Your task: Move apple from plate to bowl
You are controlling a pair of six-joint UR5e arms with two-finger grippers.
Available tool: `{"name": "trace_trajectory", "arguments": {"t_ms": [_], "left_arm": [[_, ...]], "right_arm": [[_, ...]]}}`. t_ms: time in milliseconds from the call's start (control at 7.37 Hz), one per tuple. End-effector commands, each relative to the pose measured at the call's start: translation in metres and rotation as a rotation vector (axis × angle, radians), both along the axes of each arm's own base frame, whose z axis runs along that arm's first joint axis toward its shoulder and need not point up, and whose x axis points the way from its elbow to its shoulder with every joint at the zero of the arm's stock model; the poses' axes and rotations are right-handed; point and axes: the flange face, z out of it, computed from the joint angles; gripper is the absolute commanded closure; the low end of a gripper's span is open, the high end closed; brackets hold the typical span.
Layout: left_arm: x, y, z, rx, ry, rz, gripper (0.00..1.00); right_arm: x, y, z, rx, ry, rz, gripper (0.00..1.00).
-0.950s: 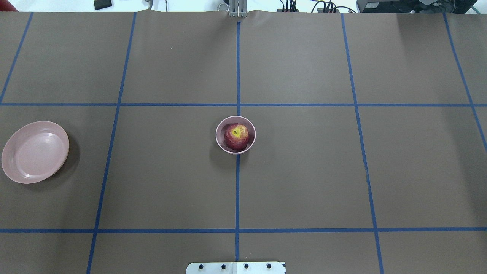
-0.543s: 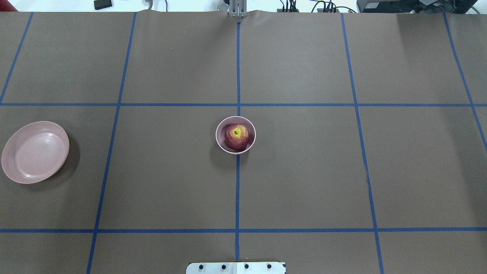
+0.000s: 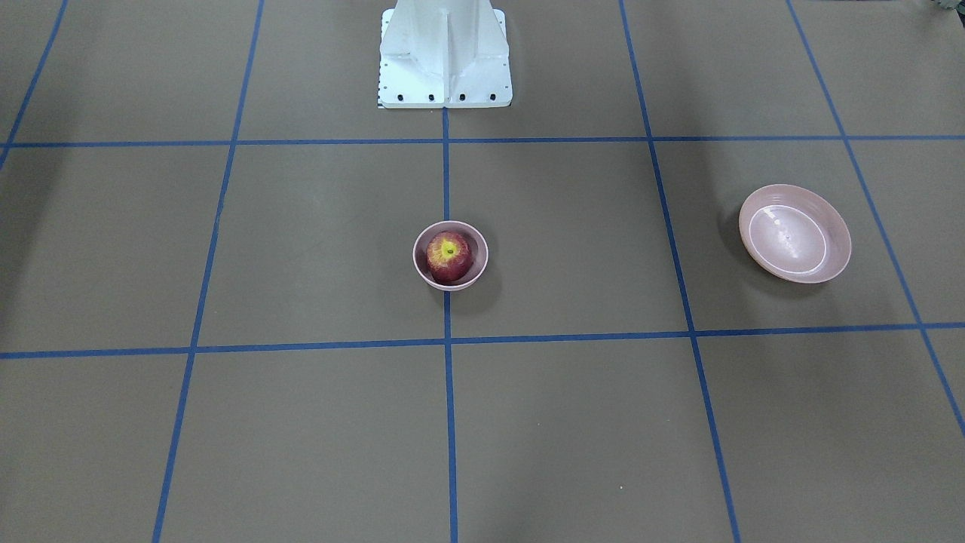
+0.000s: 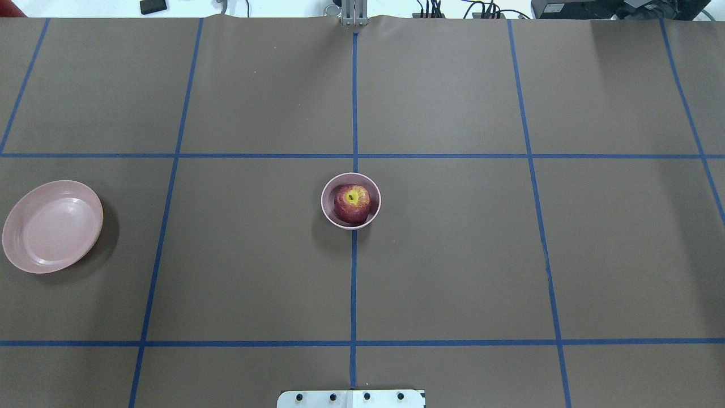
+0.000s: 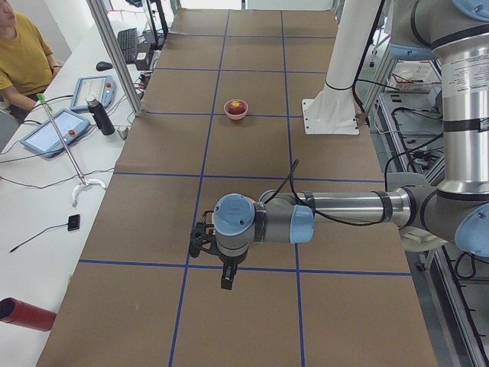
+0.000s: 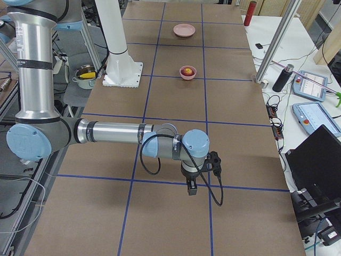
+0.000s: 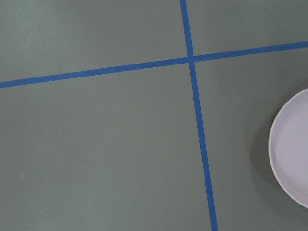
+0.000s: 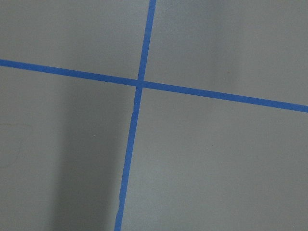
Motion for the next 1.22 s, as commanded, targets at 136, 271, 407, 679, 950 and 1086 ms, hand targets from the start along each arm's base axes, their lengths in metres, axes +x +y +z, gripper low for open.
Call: {"name": "trace_trajectory", "arguments": {"t_ms": [136, 271, 407, 679, 950, 1086], "left_arm": [[0.0001, 0.0005, -0.0026, 0.007, -0.001, 0.0, 0.02], [0.0001, 0.0005, -0.0026, 0.007, -0.001, 0.0, 0.02], [-0.0004, 0.0005, -0.0036, 0.01, 0.0, -0.001, 0.02], [0.0001, 0.0066, -0.0018, 0.006, 0.001, -0.001, 0.02], [0.0001, 0.0065, -0.0025, 0.007, 0.001, -0.001, 0.02], [0.0001, 0.0066, -0.0024, 0.005, 0.001, -0.002, 0.02]], "right_arm": [[-0.0002, -0.0011, -0.0019, 0.004, -0.003, 0.0, 0.0], [-0.001, -0.0005, -0.0012, 0.002, -0.004, -0.001, 0.0], [-0.0009, -0.0013, -0.0021, 0.006, -0.003, -0.002, 0.0], [-0.0016, -0.0022, -0.0028, 0.006, -0.003, -0.002, 0.0], [-0.0037, -0.0034, -0.0035, 0.009, -0.003, -0.008, 0.0], [-0.0045, -0.0035, -0.0036, 0.008, -0.003, -0.008, 0.0]]}}
